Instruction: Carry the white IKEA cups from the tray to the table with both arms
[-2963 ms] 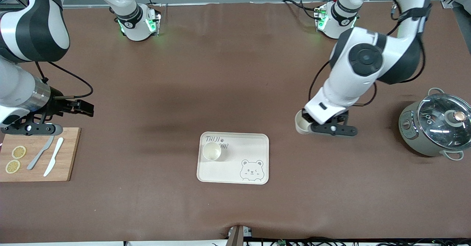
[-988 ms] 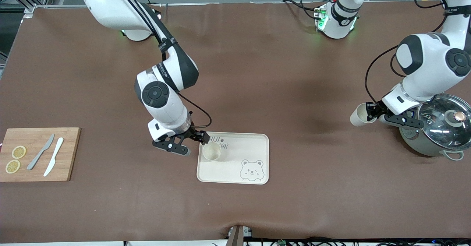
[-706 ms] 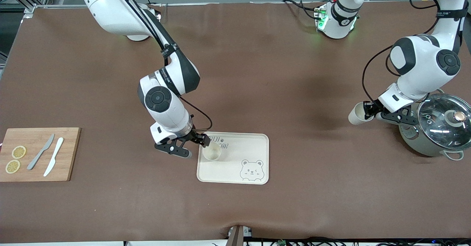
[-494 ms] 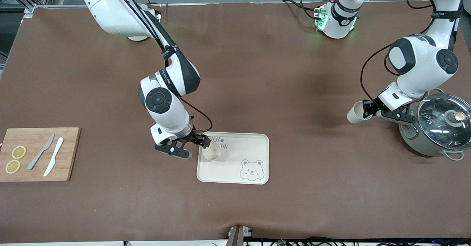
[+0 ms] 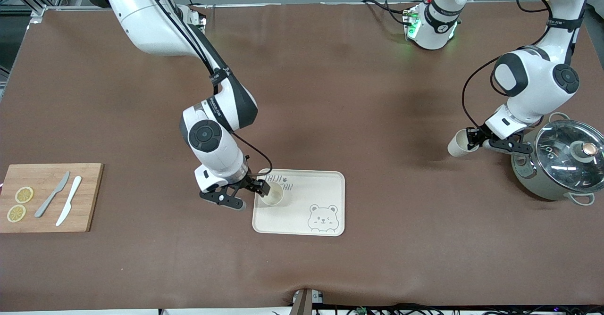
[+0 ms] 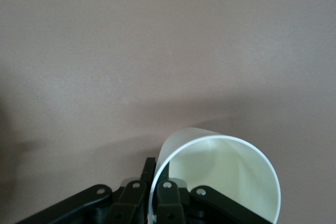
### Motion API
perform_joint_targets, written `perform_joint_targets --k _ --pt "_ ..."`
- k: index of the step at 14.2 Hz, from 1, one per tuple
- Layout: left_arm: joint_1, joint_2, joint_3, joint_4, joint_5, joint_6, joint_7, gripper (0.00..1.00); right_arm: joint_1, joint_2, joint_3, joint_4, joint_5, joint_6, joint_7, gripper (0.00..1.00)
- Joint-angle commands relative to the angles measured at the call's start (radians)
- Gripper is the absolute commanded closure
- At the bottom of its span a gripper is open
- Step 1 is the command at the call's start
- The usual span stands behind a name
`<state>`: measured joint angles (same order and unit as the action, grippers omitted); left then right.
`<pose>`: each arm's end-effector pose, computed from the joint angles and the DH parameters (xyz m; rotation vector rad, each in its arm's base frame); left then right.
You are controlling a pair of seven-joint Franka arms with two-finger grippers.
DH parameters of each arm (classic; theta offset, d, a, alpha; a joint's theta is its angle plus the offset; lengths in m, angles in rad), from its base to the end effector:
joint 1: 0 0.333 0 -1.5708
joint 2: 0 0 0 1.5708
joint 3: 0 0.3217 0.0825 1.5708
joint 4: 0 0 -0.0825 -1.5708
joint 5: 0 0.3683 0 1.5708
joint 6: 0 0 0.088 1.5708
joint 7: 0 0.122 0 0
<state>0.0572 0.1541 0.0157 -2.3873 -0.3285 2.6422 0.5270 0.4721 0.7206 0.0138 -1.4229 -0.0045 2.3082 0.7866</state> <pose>0.5042 0.0430 0.2678 2.9908 -0.2598 0.2188 0.6512 0.3414 0.2842 -2.9986 0.4565 -0.1967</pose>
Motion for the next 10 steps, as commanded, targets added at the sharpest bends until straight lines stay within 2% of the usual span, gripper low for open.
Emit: perform_joint_targets --k 1,4,10 --pt "0.006 0.048 -0.008 -0.007 -0.136 0.058 0.121 1.0 0.002 0.039 0.002 0.036 -0.02 0.016 0.016 0.0" --pt "0.003 0.07 -0.008 -0.009 -0.248 0.07 0.217 1.0 0.005 0.057 0.002 0.036 -0.02 0.033 0.017 0.0" --pt "-0.01 0.096 -0.01 -0.023 -0.253 0.137 0.234 1.0 0.01 0.092 0.002 0.036 -0.022 0.071 0.017 0.0"
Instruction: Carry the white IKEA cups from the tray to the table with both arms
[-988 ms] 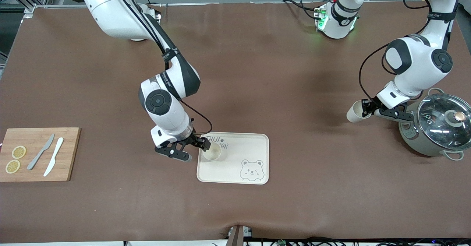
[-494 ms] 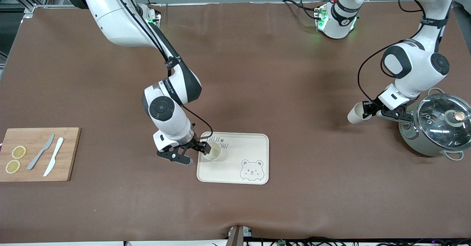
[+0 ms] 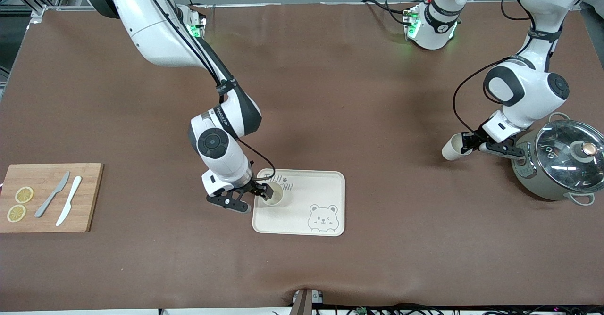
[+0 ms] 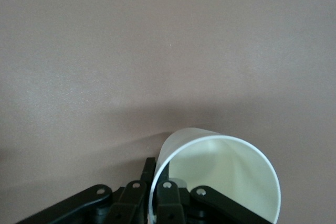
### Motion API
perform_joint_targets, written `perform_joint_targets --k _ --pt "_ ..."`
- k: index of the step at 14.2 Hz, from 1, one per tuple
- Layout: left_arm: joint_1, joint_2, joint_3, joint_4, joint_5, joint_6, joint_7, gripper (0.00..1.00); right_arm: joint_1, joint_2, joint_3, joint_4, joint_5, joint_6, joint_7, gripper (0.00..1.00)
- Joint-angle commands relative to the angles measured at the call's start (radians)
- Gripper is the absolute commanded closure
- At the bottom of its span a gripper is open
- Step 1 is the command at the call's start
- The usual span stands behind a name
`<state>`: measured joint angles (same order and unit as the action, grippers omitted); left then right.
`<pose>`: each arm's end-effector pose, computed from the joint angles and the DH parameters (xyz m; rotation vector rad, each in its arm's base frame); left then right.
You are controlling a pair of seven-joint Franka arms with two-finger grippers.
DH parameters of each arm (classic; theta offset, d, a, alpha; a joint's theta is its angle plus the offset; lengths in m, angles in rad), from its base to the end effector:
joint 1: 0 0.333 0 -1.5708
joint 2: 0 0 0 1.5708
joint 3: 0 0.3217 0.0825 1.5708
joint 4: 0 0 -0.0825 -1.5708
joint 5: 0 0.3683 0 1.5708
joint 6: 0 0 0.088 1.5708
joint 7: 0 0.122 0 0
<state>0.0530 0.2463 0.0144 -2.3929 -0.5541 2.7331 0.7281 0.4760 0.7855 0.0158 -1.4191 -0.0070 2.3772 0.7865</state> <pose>0.5006 0.0510 0.2263 2.9368 -0.2366 0.2613 0.6527 0.3467 0.2455 -2.9943 0.4459 -0.2054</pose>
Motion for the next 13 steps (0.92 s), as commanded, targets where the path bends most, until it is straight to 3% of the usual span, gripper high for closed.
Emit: perform_joint_targets --k 1,11,13 --pt "-0.005 0.013 -0.016 -0.018 -0.027 0.057 0.036 1.0 0.007 0.032 -0.001 0.032 -0.019 0.002 0.017 0.0" --pt "-0.002 0.05 -0.016 -0.032 -0.023 0.105 0.09 1.0 0.021 0.06 -0.001 0.032 -0.044 0.031 0.016 0.0" --pt "-0.005 0.048 -0.016 -0.031 -0.02 0.106 0.09 1.0 0.019 0.06 0.001 0.032 -0.044 0.031 0.016 0.22"
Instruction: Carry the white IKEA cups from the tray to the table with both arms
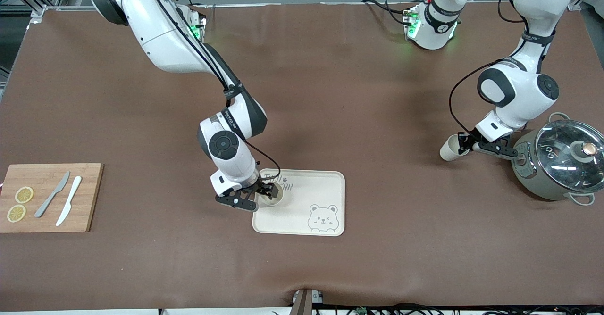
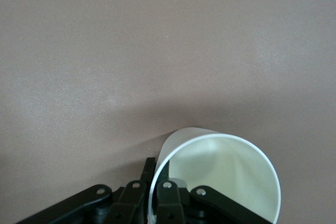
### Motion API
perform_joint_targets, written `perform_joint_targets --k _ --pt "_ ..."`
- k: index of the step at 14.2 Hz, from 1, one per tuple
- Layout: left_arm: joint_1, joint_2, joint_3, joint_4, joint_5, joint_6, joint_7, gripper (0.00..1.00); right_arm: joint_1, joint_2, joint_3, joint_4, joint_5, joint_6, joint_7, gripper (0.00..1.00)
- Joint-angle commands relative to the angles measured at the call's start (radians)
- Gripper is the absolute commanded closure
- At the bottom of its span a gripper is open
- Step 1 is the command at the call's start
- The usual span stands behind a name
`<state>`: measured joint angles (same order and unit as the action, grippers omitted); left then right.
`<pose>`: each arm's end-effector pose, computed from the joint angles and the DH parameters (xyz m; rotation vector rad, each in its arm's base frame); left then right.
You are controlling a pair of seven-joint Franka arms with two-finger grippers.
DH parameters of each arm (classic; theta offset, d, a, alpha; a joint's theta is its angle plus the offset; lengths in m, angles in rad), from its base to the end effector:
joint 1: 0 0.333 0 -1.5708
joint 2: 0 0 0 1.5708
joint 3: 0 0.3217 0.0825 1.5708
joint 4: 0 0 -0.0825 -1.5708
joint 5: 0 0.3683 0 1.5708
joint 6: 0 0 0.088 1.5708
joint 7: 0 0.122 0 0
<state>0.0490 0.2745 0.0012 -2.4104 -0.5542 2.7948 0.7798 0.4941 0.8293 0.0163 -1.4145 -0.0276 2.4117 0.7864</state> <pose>0.4967 0.0467 0.2118 2.9585 -0.3221 0.2741 0.6467 0.3587 0.2188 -3.0133 0.3990 -0.2119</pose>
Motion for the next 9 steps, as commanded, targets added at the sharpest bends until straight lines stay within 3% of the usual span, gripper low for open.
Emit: perform_joint_targets --k 1,4,6,9 --pt "-0.003 0.019 -0.003 -0.012 -0.019 0.043 0.038 1.0 0.001 0.016 0.001 0.028 -0.023 -0.003 0.016 0.36" --pt "-0.009 0.017 -0.003 -0.006 -0.018 0.043 0.033 1.0 0.001 0.016 0.001 0.028 -0.023 -0.003 0.017 0.59" --pt "-0.018 0.015 0.0 -0.006 -0.016 0.043 0.032 1.0 0.001 0.016 0.001 0.028 -0.022 -0.003 0.016 0.65" --pt "-0.018 -0.006 0.0 -0.013 -0.016 0.039 0.026 1.0 0.003 0.016 0.001 0.028 -0.022 -0.002 0.017 0.83"
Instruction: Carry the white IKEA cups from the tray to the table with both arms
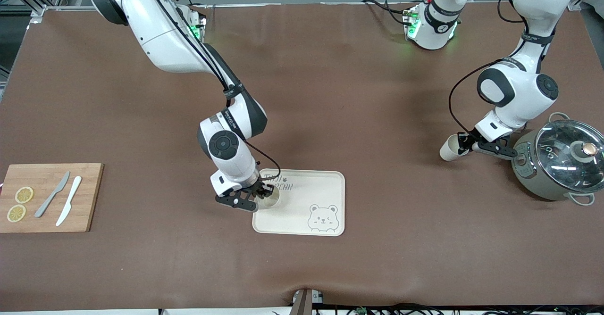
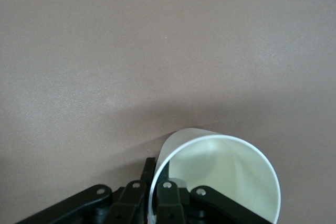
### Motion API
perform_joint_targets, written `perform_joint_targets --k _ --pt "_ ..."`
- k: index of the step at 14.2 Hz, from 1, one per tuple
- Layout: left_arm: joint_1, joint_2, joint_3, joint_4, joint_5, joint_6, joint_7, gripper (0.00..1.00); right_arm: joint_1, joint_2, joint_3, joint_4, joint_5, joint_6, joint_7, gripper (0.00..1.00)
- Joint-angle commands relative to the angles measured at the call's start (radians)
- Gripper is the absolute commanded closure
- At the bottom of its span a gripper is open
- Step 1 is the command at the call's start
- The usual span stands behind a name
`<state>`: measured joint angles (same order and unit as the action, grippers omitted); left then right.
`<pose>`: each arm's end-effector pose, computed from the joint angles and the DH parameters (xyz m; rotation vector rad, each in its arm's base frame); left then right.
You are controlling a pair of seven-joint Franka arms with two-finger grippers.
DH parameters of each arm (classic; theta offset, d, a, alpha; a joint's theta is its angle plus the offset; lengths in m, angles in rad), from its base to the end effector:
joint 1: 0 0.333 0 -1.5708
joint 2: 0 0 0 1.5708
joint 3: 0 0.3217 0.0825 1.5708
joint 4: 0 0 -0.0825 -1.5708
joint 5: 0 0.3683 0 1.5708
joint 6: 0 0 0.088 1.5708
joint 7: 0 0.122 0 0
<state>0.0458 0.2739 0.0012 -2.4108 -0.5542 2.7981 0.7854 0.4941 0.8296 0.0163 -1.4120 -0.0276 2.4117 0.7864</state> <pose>0.4970 0.0454 0.2123 2.9590 -0.3348 0.2787 0.6473 0.3590 0.2197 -3.0118 0.3989 -0.2145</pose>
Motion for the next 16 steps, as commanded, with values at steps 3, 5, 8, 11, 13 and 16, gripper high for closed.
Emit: perform_joint_targets --k 3,5,8,11,13,16 --pt "-0.017 -0.009 0.0 -0.019 -0.016 0.034 0.014 1.0 0.003 0.016 0.001 0.025 -0.021 0.0 0.017 0.93" --pt "-0.021 -0.005 0.0 -0.018 -0.016 0.034 0.012 1.0 0.003 0.016 0.001 0.025 -0.023 0.0 0.019 0.99" --pt "-0.047 -0.004 0.002 -0.011 -0.015 0.034 -0.009 0.92 0.004 0.017 0.001 0.024 -0.023 0.0 0.019 1.0" --pt "-0.061 -0.008 0.003 -0.011 -0.015 0.034 -0.012 0.76 0.006 0.014 0.002 0.025 -0.018 -0.005 0.017 1.0" --pt "-0.061 -0.01 0.003 -0.01 -0.015 0.034 -0.014 0.43 0.006 0.01 0.004 0.027 -0.015 -0.011 0.017 1.0" --pt "-0.063 -0.018 0.005 -0.007 -0.015 0.034 -0.02 0.41 0.008 -0.015 0.005 0.027 -0.005 -0.022 0.031 1.0"
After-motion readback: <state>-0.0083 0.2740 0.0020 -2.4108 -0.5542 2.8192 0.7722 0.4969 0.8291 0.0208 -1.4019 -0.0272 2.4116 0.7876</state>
